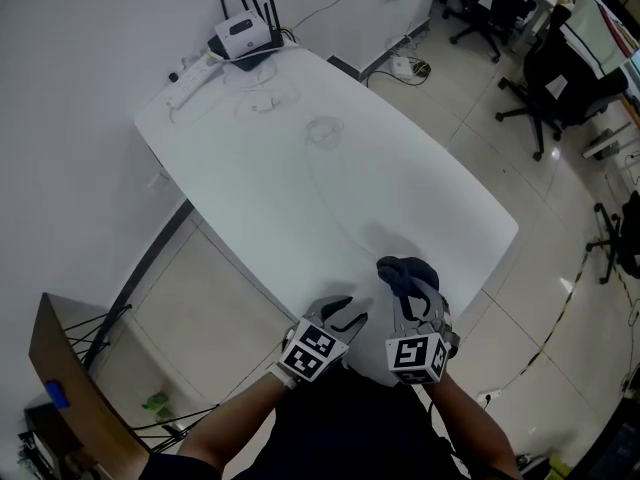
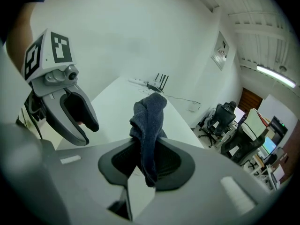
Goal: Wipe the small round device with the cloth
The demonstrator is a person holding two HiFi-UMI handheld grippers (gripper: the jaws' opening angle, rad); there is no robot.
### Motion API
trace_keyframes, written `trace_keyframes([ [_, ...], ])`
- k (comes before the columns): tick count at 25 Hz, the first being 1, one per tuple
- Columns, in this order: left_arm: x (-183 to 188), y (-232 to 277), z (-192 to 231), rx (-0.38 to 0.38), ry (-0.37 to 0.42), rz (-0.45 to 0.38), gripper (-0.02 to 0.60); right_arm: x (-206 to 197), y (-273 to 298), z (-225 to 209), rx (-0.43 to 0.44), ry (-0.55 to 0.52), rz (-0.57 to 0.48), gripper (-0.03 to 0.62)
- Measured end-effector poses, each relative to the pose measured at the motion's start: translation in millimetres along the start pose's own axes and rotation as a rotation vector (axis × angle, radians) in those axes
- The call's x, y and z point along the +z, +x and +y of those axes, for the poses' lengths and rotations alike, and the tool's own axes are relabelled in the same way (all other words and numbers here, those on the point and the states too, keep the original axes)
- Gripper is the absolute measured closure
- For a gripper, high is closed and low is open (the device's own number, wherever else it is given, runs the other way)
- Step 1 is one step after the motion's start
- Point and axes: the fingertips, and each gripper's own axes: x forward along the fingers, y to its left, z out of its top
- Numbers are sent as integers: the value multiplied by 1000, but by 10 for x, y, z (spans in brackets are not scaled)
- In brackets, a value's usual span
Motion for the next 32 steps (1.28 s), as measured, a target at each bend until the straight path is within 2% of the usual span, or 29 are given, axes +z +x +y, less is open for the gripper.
trace_keyframes([
  [13,-26,113,55,-56,-6,51,405,-94,-91,134,88,176,44,513],
  [21,-97,239,17,-100,8,92,405,-164,0,274,122,185,76,516],
  [27,-98,279,46,-104,8,100,405,-384,45,445,173,194,124,516],
  [32,-150,288,91,-100,8,113,405,-531,304,550,166,161,150,516],
])
